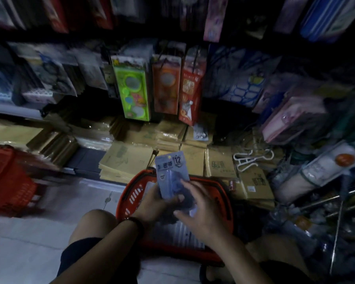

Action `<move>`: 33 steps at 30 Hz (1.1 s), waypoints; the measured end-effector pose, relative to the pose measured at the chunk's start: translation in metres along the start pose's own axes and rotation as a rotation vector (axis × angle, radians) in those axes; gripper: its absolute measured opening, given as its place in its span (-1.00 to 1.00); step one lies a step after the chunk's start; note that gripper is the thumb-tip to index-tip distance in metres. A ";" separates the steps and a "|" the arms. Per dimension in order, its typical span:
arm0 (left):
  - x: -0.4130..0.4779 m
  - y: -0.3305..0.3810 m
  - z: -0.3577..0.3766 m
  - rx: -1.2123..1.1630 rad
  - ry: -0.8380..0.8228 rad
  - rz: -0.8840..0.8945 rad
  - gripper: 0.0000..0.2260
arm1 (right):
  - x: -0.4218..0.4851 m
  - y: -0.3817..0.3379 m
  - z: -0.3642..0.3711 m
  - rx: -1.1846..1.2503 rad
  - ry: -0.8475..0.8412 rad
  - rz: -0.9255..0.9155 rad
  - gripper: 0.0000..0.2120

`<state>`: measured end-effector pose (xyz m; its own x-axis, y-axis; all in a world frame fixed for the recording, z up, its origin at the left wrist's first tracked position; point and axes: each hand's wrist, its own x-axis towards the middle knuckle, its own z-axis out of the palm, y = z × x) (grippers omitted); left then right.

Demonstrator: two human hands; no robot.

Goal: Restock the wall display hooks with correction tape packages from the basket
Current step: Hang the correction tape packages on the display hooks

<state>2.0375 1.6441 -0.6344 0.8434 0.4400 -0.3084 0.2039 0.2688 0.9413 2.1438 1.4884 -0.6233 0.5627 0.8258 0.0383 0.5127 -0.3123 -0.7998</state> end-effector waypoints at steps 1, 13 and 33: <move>-0.002 0.013 0.003 -0.005 -0.005 0.016 -0.62 | -0.002 -0.012 -0.007 -0.053 0.014 -0.046 -0.23; -0.041 0.228 0.077 0.019 -0.036 0.262 -0.69 | 0.020 -0.128 -0.160 -0.095 0.486 -0.191 -0.43; -0.003 0.519 0.198 0.398 -0.083 0.717 -0.82 | 0.040 -0.225 -0.485 -0.507 1.004 -0.234 -0.27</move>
<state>2.2395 1.6127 -0.1178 0.8668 0.3199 0.3824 -0.2502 -0.3842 0.8887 2.3652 1.3636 -0.1516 0.5657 0.2128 0.7967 0.7469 -0.5417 -0.3856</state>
